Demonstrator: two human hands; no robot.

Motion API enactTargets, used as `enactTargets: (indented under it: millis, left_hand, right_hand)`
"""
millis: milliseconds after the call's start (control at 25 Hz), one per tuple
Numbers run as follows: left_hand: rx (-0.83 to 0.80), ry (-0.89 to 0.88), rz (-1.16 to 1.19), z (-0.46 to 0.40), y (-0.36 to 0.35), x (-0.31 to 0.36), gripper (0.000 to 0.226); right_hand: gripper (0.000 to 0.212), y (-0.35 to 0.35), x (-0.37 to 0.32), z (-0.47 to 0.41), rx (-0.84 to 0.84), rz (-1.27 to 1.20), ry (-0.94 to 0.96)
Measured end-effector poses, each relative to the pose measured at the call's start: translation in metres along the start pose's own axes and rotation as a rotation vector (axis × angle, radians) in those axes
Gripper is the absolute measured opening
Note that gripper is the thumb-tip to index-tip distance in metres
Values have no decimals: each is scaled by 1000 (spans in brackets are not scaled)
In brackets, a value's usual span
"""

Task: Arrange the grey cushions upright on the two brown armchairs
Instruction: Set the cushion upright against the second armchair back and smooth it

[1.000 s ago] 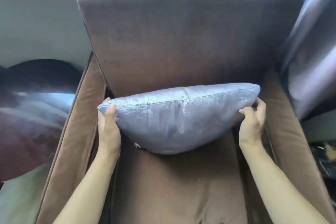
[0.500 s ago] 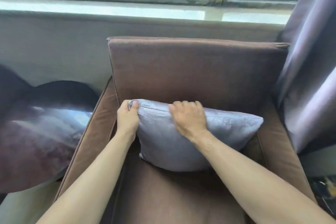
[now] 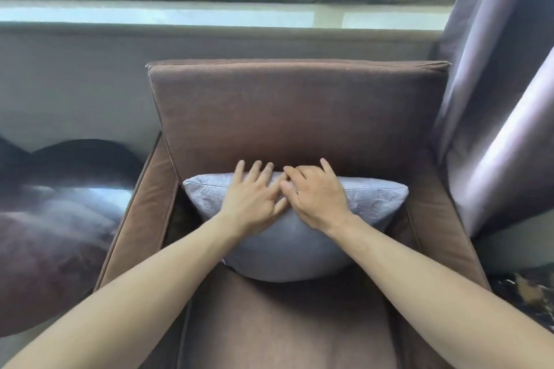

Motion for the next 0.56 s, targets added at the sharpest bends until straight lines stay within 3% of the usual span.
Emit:
enactTargets:
  millis: [80, 160, 280, 400, 480, 560]
  left_hand:
    - [-44, 127, -50, 12, -17, -48, 76]
    - [-29, 199, -104, 33, -21, -96, 78]
    - [-51, 179, -48, 36, -17, -120, 86]
    - [-31, 377, 540, 34, -17, -140, 72]
    - [143, 596, 1099, 56, -27, -153, 70]
    - [271, 717, 1561, 80, -58, -145, 63]
  right_hand:
    - [60, -9, 34, 14, -55, 93, -5]
    - [51, -15, 98, 34, -107, 224, -143]
    - [57, -20, 155, 50, -195, 32, -404]
    - [48, -25, 164, 53, 166, -724, -721]
    - [40, -32, 168, 74, 466, -1184, -1001]
    - [43, -54, 164, 98, 635, -1449, -1223]
Point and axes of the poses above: each hand's wrist, its own z-axis away from the middle knuckle, its own y-axis out of the back of the hand, x = y × z, the point moved 8 cm from there along -z, towards the middle knuckle, and after that the axes turned 2 degrees about -x, right-handed, at the moved point
